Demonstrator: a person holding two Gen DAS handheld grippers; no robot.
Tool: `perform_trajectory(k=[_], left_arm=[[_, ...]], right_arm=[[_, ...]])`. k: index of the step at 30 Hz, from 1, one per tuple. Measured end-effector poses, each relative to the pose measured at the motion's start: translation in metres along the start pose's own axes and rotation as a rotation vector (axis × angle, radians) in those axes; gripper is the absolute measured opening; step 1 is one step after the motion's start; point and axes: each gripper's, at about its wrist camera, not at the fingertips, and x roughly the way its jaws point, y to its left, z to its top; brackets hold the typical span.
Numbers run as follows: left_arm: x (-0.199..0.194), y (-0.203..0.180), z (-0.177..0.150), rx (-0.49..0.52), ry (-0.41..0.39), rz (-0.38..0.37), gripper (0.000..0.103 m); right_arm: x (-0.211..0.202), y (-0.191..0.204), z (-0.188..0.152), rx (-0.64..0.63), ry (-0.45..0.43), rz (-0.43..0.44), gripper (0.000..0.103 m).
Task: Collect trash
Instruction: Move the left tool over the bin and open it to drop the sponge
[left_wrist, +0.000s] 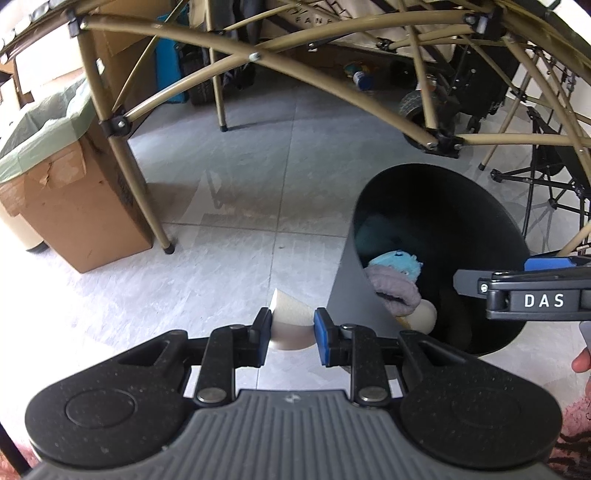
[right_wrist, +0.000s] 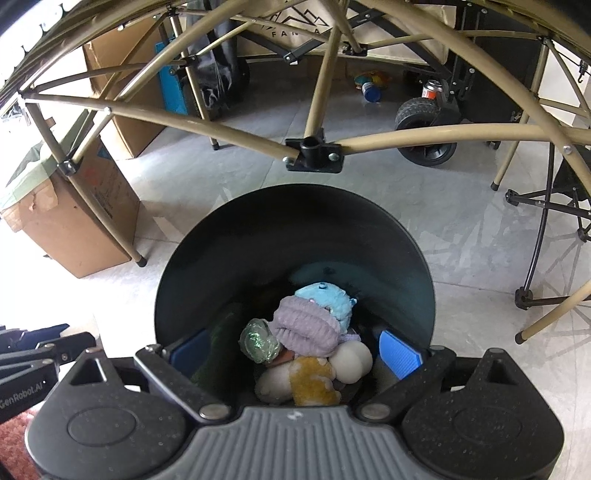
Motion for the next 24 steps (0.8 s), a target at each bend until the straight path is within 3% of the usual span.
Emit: perform_trajectory(k=[16,24], left_arm=[[-0.023,-0.051,0.014,0.078,-0.084,-0.077,0.025],[-0.02,-0.081,0.021,0.123,-0.088,-0.114,0.025]], right_arm=[[-0.029,-0.039,-0.006,0.085,-0.077,-0.02,0.098],[-0.045,-0.068,-0.011,0.152,-0.118,-0.045,0.098]])
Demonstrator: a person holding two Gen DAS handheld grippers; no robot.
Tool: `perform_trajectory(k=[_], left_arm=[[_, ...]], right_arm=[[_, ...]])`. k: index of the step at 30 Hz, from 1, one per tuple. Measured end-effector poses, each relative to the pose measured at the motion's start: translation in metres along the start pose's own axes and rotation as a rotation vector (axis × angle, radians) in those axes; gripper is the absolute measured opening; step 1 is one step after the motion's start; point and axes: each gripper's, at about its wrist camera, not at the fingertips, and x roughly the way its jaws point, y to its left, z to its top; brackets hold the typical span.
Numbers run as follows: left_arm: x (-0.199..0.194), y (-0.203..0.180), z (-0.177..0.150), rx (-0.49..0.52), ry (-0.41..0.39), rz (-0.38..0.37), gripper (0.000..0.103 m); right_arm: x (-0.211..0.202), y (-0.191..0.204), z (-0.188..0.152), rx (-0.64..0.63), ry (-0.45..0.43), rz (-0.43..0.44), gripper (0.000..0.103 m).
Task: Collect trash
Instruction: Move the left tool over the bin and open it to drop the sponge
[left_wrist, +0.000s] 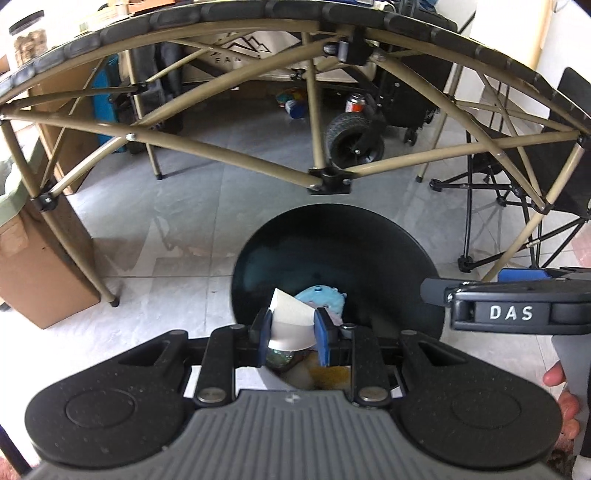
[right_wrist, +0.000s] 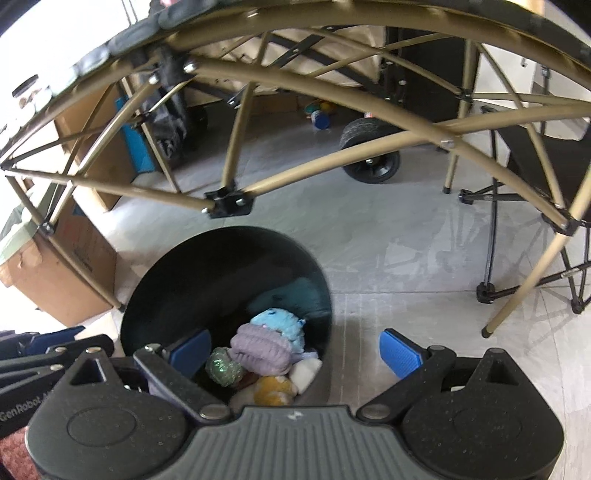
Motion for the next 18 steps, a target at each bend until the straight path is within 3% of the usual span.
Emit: perform_trajectory(k=[8,18], left_arm=[[0.023,-0.025,0.015,0.042,0.029,-0.016,0.025],[0.054,-0.047,0.027,0.045,0.131,-0.021,0.025]], right_arm=[[-0.009,-0.031,0.001,0.089,-0.027,-0.038,0.098],[-0.006,-0.056,0.0,0.15,-0.016,-0.079,0.098]])
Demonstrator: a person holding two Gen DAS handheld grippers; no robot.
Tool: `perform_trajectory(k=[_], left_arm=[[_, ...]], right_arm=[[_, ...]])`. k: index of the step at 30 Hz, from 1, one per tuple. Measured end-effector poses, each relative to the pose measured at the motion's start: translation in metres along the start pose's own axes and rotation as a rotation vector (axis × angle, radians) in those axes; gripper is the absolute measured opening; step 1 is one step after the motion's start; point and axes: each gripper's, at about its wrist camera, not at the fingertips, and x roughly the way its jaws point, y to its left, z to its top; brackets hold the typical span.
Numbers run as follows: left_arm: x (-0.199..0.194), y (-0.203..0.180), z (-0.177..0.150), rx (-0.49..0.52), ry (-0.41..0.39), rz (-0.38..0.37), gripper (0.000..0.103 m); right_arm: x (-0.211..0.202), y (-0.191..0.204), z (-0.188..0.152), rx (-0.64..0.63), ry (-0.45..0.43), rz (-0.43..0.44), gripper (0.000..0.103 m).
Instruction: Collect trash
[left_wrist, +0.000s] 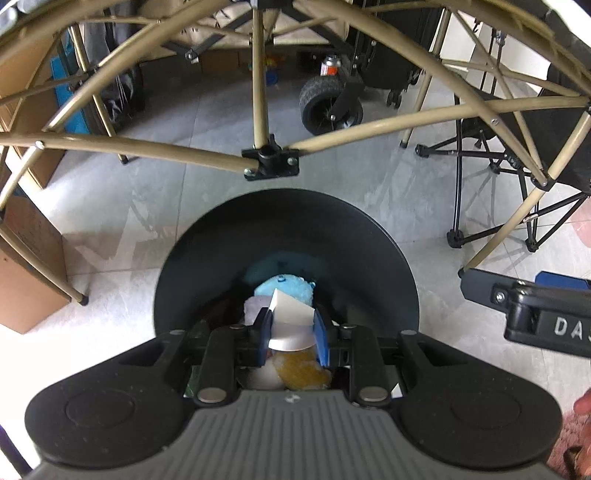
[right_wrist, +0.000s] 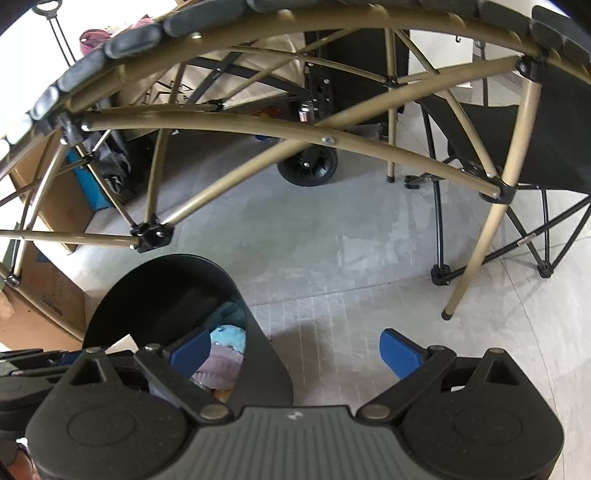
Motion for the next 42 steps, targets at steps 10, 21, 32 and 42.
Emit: perform_trajectory(k=[10,21,32,42], left_arm=[[0.028,0.0,0.011,-0.073,0.132,0.01,0.025],[0.05,0.003,0.012,-0.129,0.244,0.007,0.025],[0.043,0.002,0.011,-0.135,0.207,-0.014,0.098],[0.044,0.005,0.011,-0.138,0.218,0.016,0.102]], right_arm=[[0.006,-0.007,-0.002,0.024,0.016,-0.023,0.098],[0.008,-0.009,-0.003,0.026,0.022,-0.034,0.098],[0.007,-0.009,-0.002,0.03,0.017,-0.035,0.098],[0.006,-0.009,-0.002,0.032,0.014,-0.035,0.098]])
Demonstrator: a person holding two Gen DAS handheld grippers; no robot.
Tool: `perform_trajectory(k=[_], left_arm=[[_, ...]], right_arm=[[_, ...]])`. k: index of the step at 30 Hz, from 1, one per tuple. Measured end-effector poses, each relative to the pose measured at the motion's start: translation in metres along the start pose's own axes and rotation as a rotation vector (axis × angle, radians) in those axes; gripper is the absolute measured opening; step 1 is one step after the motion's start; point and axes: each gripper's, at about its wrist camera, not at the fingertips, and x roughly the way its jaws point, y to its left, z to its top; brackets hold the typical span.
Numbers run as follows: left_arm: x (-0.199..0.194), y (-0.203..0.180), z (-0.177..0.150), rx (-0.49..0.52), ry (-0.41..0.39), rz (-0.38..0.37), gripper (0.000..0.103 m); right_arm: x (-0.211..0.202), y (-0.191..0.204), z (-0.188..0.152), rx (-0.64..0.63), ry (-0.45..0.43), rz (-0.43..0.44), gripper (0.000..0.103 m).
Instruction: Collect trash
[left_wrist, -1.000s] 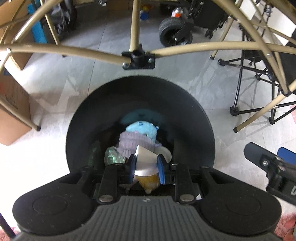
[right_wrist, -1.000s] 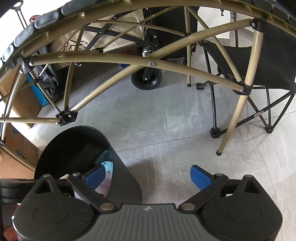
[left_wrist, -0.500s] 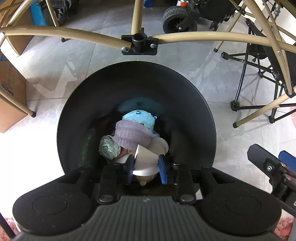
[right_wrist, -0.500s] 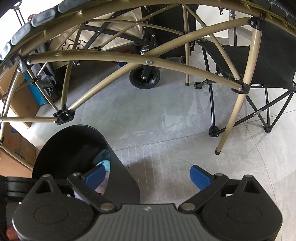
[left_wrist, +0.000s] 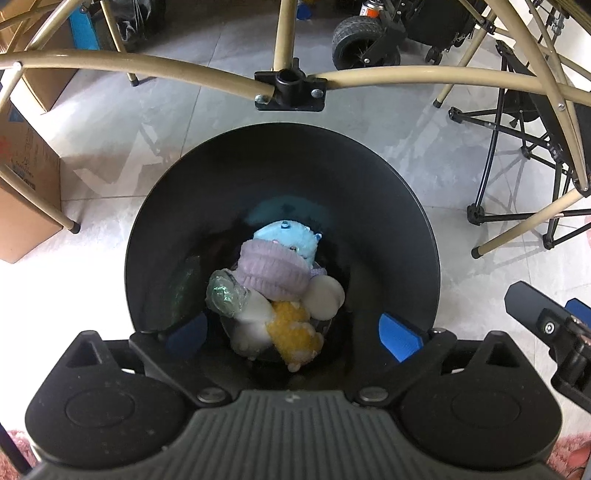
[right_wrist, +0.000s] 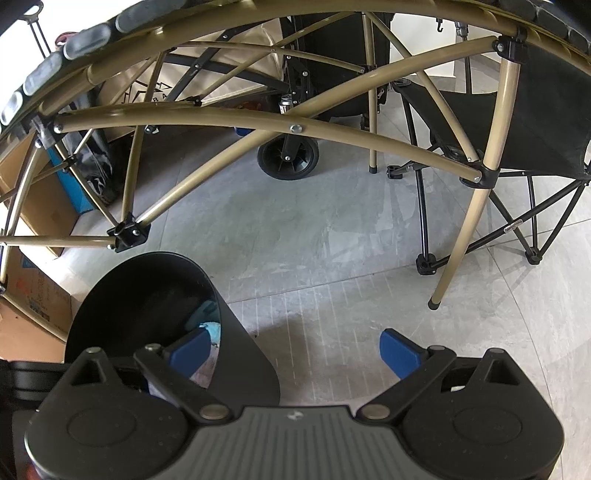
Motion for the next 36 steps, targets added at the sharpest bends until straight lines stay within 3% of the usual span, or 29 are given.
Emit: perform_trajectory(k=[21,31,36], left_arm=[[-0.013,0.001,-0.004,0.015,-0.031,-0.004,0.102],[-0.083,0.006,-0.018,0.007,-0.239,0.008,0.102],[-0.127,0.01,-0.027,-0.001,-0.364,0.004,0.102]], right_arm=[[-0.011,0.004,0.003,-0.006,-0.027,0.008,0.098],[-0.059,0.014,0.005,-0.01,-0.164,0.05,0.098],[-0.1,0.019,0.008,-0.001,-0.277,0.105,0.099]])
